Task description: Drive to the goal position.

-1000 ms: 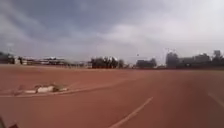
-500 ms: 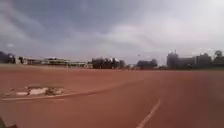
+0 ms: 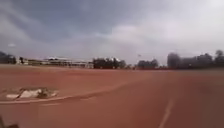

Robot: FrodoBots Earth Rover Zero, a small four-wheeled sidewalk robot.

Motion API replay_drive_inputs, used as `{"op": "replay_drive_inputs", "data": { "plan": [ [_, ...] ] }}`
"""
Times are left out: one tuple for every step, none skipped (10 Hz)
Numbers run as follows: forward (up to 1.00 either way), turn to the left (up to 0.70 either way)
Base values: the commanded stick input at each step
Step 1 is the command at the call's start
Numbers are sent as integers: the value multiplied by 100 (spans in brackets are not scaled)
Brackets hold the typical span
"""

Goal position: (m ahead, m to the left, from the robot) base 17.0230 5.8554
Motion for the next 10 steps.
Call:
{"op": "replay_drive_inputs", "data": {
  "plan": [
    [70,0],
    [70,0],
    [70,0],
    [70,0],
    [70,0],
    [70,0],
    [70,0],
    [70,0],
    [70,0],
    [70,0]
  ]
}}
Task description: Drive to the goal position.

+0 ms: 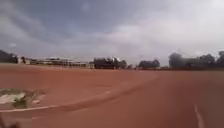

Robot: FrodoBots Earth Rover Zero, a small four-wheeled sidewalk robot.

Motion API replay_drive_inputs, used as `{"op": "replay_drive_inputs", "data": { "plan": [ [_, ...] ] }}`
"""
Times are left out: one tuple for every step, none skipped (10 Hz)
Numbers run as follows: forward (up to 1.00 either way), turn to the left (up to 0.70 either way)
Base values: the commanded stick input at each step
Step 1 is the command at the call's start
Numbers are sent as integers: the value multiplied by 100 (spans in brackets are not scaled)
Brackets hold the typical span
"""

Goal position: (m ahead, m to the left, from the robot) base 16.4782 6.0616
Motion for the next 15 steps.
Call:
{"op": "replay_drive_inputs", "data": {
  "plan": [
    [70,0],
    [70,0],
    [70,0],
    [70,0],
    [70,0],
    [70,0],
    [70,0],
    [70,0],
    [70,0],
    [70,0],
    [70,0],
    [70,0],
    [70,0],
    [70,0],
    [70,0]
  ]
}}
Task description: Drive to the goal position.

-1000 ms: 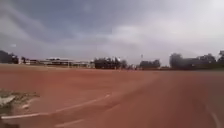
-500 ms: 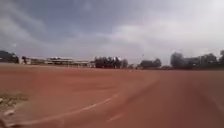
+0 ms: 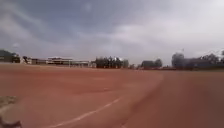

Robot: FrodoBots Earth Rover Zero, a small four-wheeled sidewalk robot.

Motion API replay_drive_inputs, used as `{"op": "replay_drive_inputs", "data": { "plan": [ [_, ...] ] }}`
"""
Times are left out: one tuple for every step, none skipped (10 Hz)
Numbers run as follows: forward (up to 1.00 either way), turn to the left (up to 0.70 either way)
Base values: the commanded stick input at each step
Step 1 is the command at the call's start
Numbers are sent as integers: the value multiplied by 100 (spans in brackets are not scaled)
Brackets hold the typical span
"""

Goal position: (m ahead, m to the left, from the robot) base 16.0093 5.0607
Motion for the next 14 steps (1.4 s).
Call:
{"op": "replay_drive_inputs", "data": {
  "plan": [
    [70,0],
    [70,0],
    [70,0],
    [70,0],
    [70,0],
    [70,0],
    [70,0],
    [70,0],
    [70,0],
    [70,0],
    [70,0],
    [70,0],
    [70,0],
    [70,0]
  ]
}}
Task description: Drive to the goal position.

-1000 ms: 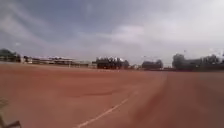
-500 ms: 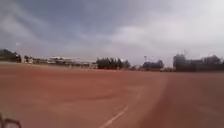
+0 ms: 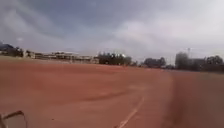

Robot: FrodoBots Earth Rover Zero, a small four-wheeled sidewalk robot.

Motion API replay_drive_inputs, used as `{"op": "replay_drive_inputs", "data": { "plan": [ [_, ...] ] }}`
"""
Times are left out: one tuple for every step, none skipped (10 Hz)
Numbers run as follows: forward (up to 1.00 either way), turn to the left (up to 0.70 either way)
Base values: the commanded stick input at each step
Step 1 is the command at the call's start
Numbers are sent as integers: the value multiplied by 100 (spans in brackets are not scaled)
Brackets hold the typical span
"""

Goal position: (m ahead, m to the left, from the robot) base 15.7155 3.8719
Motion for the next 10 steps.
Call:
{"op": "replay_drive_inputs", "data": {
  "plan": [
    [70,0],
    [70,0],
    [70,0],
    [70,0],
    [70,0],
    [70,0],
    [70,0],
    [70,0],
    [70,0],
    [70,0]
  ]
}}
